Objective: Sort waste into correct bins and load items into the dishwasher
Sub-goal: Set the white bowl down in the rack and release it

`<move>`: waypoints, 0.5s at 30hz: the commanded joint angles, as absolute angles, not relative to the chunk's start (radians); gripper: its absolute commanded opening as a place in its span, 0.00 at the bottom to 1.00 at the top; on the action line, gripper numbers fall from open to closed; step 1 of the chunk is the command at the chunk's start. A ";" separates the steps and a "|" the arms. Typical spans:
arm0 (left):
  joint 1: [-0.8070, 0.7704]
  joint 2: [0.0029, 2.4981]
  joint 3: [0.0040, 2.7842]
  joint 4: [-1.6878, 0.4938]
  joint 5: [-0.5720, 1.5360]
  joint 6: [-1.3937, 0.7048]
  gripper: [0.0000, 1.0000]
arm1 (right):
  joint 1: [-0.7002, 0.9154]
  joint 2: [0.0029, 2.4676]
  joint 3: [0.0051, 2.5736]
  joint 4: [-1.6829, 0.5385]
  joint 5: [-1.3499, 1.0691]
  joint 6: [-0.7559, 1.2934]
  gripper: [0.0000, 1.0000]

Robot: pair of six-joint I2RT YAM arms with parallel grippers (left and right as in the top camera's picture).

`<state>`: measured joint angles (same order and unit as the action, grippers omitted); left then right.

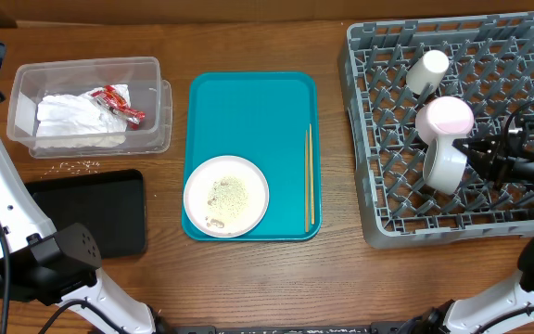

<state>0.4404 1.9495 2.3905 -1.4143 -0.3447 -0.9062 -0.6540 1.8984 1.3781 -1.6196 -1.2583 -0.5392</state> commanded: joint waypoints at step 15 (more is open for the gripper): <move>0.436 1.958 2.391 -1.413 -0.357 -0.897 1.00 | -0.764 1.887 1.535 -1.539 -1.006 -0.324 0.17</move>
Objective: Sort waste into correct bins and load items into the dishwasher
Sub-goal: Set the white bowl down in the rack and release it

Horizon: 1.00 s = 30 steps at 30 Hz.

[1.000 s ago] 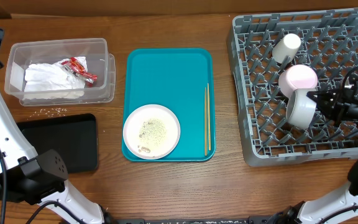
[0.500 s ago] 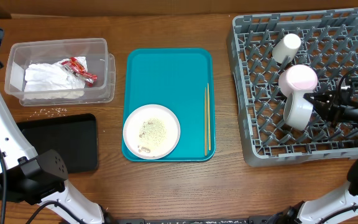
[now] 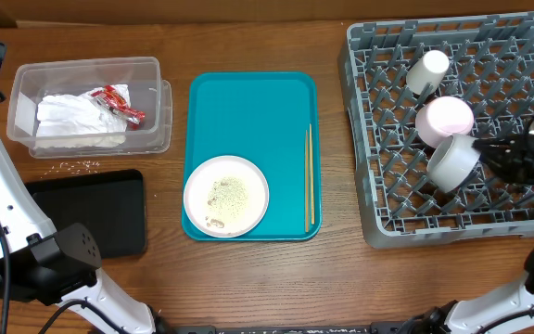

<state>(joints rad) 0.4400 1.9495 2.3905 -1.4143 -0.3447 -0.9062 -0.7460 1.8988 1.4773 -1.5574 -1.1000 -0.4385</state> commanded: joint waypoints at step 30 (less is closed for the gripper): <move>0.436 1.958 2.391 -1.413 -0.357 -0.897 1.00 | -0.410 1.808 1.623 -1.442 -0.240 0.228 0.04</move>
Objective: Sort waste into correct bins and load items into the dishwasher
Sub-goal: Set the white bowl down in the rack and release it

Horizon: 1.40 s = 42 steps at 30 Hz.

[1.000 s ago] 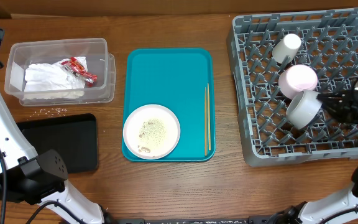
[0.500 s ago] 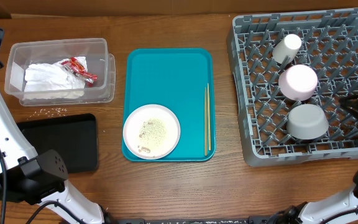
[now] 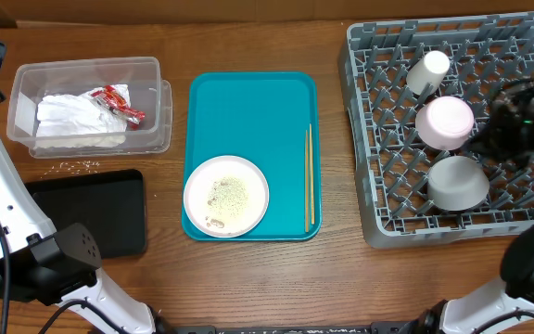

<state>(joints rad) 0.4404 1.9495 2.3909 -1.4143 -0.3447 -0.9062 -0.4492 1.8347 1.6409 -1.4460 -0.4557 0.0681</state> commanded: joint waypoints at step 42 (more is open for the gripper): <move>0.428 1.958 2.391 -1.413 -0.358 -0.897 1.00 | -0.404 1.718 1.697 -1.562 -0.121 0.310 0.04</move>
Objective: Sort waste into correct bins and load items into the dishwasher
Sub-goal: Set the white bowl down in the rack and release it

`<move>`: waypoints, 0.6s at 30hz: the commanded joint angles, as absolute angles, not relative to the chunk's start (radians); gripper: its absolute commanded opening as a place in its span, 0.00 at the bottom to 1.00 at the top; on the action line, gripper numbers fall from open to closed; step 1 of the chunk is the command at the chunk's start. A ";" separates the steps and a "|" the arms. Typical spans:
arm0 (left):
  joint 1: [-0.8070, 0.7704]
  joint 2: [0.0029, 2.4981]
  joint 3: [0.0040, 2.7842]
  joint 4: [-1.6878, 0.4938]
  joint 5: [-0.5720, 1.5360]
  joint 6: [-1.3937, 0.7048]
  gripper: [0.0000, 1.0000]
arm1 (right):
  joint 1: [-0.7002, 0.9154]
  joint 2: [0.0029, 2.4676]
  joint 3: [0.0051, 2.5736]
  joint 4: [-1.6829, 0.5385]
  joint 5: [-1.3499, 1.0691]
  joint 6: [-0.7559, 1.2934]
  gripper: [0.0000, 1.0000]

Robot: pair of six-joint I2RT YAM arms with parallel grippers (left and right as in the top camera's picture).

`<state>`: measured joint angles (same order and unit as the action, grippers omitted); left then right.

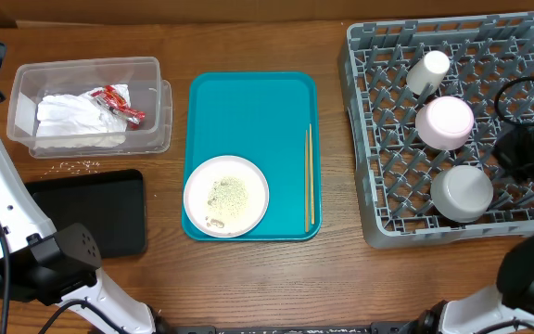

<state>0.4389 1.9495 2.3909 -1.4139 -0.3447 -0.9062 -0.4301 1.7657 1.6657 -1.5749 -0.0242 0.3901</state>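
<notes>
A grey dish rack (369, 186) fills the right side. In it stand a white bottle (428, 70), an upturned pink bowl (444, 122) and an upturned grey-white cup (462, 192). My right arm (529, 148) is a dark mass over the rack's right part, just right of the cup and apart from it; its fingers cannot be made out. On the teal tray (248, 102) lie a white plate (226, 196) with food crumbs and a pair of chopsticks (309, 178). My left arm runs along the left edge, its gripper out of view.
A clear plastic bin (151, 102) at the back left holds white tissue and a red wrapper. A black bin (91, 211) sits in front of it. Crumbs (77, 167) lie on the wood between them. The rack's walls stand above the table.
The right arm has drawn back to the right, away from the pink bowl. The cup now sits slightly lower right in the rack. The left arm has not moved.
The right gripper first held the cup on its side by the pink bowl. Then the cup was tilted, mouth towards the camera. Later it stood upturned in the rack with the gripper off it, and now the arm is farther right.
</notes>
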 commanded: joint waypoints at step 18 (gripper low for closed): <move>0.425 1.958 2.391 -1.413 -0.357 -0.897 1.00 | 0.043 1.718 1.695 -1.303 -0.680 0.098 0.98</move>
<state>0.4316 1.9495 2.3905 -1.4143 -0.3443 -0.9062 -0.0196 1.7351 1.6718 -1.3418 -0.5259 0.1253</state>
